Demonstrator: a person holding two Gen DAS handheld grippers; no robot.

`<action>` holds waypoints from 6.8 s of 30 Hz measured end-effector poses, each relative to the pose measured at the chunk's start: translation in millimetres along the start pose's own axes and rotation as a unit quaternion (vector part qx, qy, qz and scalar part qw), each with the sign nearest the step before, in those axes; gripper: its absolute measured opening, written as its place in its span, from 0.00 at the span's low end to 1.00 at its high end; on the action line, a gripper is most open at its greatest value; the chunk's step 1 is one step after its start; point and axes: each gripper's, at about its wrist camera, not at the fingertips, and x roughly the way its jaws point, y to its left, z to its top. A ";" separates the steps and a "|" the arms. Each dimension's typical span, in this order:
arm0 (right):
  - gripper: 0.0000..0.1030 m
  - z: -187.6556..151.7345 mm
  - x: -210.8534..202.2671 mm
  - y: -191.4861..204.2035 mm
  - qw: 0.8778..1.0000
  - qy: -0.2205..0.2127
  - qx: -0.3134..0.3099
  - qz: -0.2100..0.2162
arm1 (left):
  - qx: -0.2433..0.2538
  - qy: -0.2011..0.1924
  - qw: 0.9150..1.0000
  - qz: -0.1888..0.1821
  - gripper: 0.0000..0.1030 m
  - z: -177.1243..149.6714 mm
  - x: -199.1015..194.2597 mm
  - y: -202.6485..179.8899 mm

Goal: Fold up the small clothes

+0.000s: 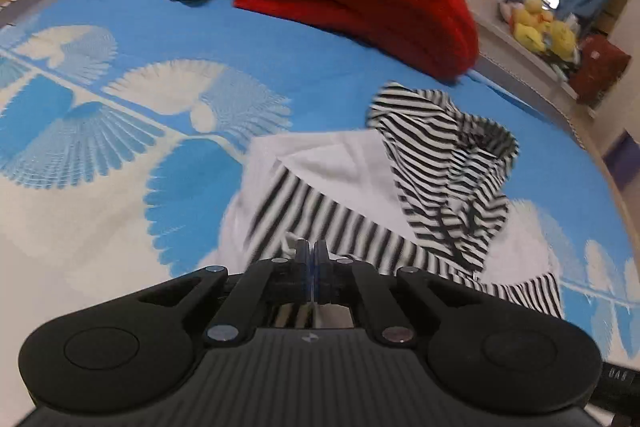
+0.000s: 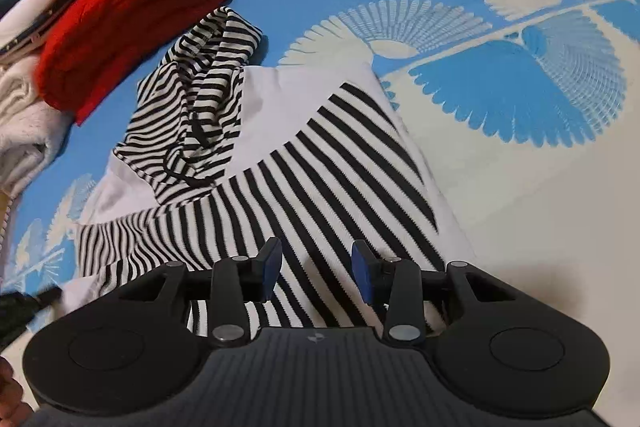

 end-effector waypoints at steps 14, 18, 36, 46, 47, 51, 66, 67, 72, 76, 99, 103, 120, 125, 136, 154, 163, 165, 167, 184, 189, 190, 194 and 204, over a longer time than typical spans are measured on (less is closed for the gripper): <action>0.39 -8.1 16.5 -21.7 0.997 0.036 0.048 -0.050 | 0.021 0.199 0.980 -0.005 0.24 -39.5 53.8 -3.6; 0.39 -11.4 15.9 -21.2 0.996 0.052 0.047 -0.057 | 0.030 0.160 0.987 -0.002 0.25 -29.3 36.1 -10.6; 0.45 6.5 -57.0 19.3 0.989 -0.048 -0.121 -0.071 | 0.081 -0.066 0.994 0.039 0.54 -4.5 -47.8 -59.5; 0.46 16.7 -76.2 11.1 0.982 -0.051 -0.161 -0.080 | 0.103 -0.034 0.994 0.005 0.54 15.2 -40.3 -70.8; 0.48 17.6 -75.5 10.4 0.981 -0.048 -0.169 -0.083 | 0.104 -0.020 0.994 0.008 0.49 22.2 -30.5 -73.0; 0.52 17.2 -68.3 6.9 0.974 -0.030 -0.202 -0.103 | 0.107 0.008 0.994 -0.001 0.19 67.5 14.3 -86.6; 0.52 19.3 -48.8 -9.3 0.971 -0.014 -0.208 -0.114 | 0.146 0.019 0.989 -0.010 0.51 182.3 225.6 -185.2; 0.52 18.5 -48.0 -9.1 0.971 -0.014 -0.210 -0.114 | 0.142 0.014 0.990 -0.007 0.56 185.9 234.7 -189.3; 0.52 11.5 -41.6 -9.2 0.967 -0.003 -0.225 -0.116 | 0.146 0.026 0.989 0.026 0.72 200.9 282.1 -209.9; 0.52 10.9 -38.8 -10.6 0.966 -0.001 -0.227 -0.121 | 0.144 0.035 0.989 0.025 0.72 199.9 301.7 -215.8; 0.49 36.8 -90.2 -14.3 0.984 -0.073 -0.140 -0.081 | 0.348 0.016 0.922 -0.168 0.03 -80.2 -77.0 -120.4; 0.44 35.6 -100.0 -14.7 0.988 -0.092 -0.109 -0.058 | 0.292 0.089 0.944 -0.123 0.15 -86.7 -98.6 -90.3; 0.43 9.9 -21.5 -1.9 0.998 0.038 0.023 0.042 | -0.079 0.163 0.980 -0.078 0.40 -67.6 28.3 -29.0; 0.43 3.0 7.5 10.7 0.999 0.049 0.002 0.019 | -0.082 0.183 0.978 -0.064 0.41 -78.4 44.0 -26.3; 0.01 -7.1 25.3 38.3 0.998 0.020 -0.066 -0.001 | -0.072 0.100 0.989 -0.086 0.00 -47.5 13.3 -21.2; 0.31 -5.0 -11.3 -28.9 0.993 0.063 0.090 0.032 | -0.082 0.131 0.988 -0.029 0.41 -42.1 5.5 20.1; 0.40 1.1 10.5 6.8 0.998 0.042 -0.034 0.028 | -0.133 0.169 0.975 -0.052 0.42 -54.2 32.8 11.2; 0.39 -4.0 14.7 19.6 0.996 0.048 -0.069 0.010 | -0.132 0.168 0.976 -0.046 0.33 -55.4 37.3 10.4; 0.17 -11.1 18.4 28.6 0.994 0.052 -0.098 0.003 | -0.130 0.148 0.980 -0.040 0.04 -52.5 31.2 11.8; 0.08 -2.9 6.2 -36.1 0.989 0.057 0.133 -0.018 | -0.070 0.090 0.993 -0.006 0.19 -33.6 -0.9 5.3; 0.27 9.6 -21.1 4.0 0.998 -0.051 0.014 0.033 | -0.054 0.072 0.995 -0.049 0.20 -31.4 -3.9 -10.7; 0.27 8.6 -16.9 10.9 0.997 -0.037 -0.002 0.068 | -0.056 0.085 0.994 -0.050 0.20 -34.5 2.1 -11.3; 0.29 -1.8 23.1 10.7 0.991 0.067 0.031 0.110 | -0.031 0.178 0.983 0.023 0.19 -56.1 39.1 -5.5; 0.44 -5.8 21.9 17.0 0.997 0.056 -0.013 0.050 | -0.010 0.141 0.990 0.009 0.19 -44.1 19.6 -10.2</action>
